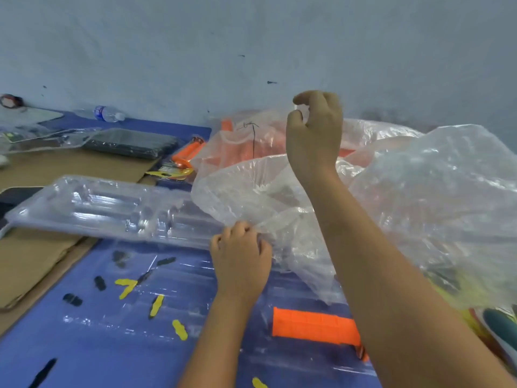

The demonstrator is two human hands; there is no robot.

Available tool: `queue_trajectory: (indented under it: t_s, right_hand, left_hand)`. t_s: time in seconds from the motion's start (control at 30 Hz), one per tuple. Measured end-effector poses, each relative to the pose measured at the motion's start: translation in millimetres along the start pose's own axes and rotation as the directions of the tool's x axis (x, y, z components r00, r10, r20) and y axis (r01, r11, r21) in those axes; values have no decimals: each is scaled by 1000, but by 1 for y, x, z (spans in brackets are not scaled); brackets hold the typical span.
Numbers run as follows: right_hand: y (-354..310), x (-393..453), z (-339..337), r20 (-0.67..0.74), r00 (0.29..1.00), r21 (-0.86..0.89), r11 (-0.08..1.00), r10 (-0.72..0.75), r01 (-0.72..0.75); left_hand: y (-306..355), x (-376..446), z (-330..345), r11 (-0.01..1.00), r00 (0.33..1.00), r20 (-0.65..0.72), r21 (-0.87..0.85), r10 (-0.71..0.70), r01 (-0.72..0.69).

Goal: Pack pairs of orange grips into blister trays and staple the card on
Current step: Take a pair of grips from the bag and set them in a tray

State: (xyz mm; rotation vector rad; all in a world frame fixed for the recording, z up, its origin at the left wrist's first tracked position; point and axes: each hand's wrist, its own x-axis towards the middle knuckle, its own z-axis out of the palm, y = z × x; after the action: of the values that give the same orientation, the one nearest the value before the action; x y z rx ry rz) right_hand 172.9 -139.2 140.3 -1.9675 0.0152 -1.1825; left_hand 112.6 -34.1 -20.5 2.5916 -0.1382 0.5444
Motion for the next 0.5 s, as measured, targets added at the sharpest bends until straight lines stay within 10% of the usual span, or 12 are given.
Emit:
queue_trajectory:
  t_s: [0.17,0.33,0.5]
  right_hand:
    - [36,27,45,344,902,-321,935,262,-149]
    - [64,28,77,354,749,-298,827,560,-477]
    - [68,18,84,338,726,-542,755,599,-370]
  left_hand:
    - [-4,-2,6,999,997,-60,5,41,-40]
    - [-6,-2,8,998,993,-98,11,63,-62]
    - [-5,-1,7,998,993,-102,0,58,-59]
